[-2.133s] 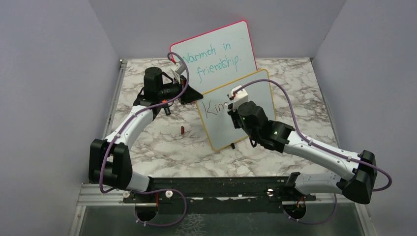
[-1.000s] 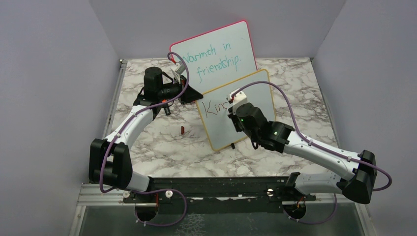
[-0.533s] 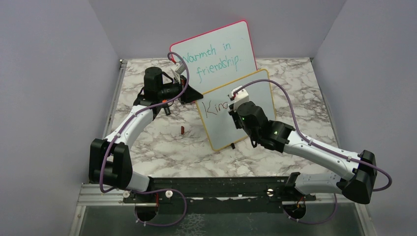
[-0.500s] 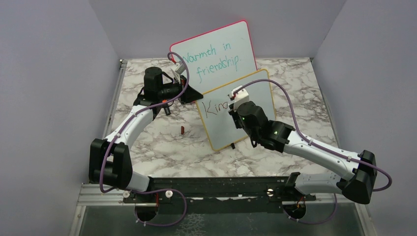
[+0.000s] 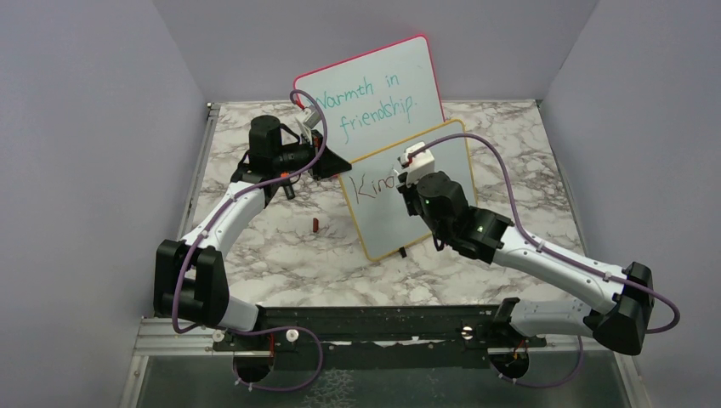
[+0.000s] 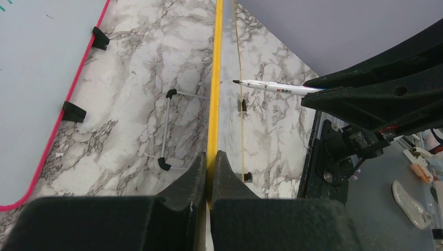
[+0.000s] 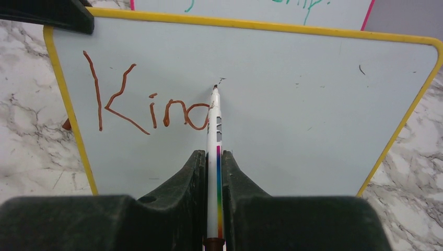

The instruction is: Write a sentence on the whiteboard

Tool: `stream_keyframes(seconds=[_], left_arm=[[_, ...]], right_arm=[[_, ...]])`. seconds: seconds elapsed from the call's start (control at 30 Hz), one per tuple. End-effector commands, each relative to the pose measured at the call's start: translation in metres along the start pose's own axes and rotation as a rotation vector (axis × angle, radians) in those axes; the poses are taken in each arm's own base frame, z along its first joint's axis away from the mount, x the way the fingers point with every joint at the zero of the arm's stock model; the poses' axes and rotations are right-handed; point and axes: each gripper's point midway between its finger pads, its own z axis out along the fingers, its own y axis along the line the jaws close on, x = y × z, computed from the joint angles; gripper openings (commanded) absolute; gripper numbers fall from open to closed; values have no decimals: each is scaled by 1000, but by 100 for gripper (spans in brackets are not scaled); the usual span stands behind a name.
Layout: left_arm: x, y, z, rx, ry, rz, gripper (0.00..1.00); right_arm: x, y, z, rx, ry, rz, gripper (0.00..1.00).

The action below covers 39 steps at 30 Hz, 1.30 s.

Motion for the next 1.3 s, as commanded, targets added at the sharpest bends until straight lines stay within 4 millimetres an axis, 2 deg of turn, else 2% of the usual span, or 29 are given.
stream_keyframes(seconds=[0.0,0.53,0.97,1.27], left_arm=[[23,-1,7,29,71,-40,0],[24,-1,8,36,74,-44,0],[23,-1,7,31,73,-41,0],[23,0,8,28,75,-40,0]], right_arm=[[-21,-8,4,27,-60,-2,1],[-26,0,9,-14,-66,-5,1],[10,-2,7,-10,53,-48,1],[25,2,3,-35,104,-34,1]])
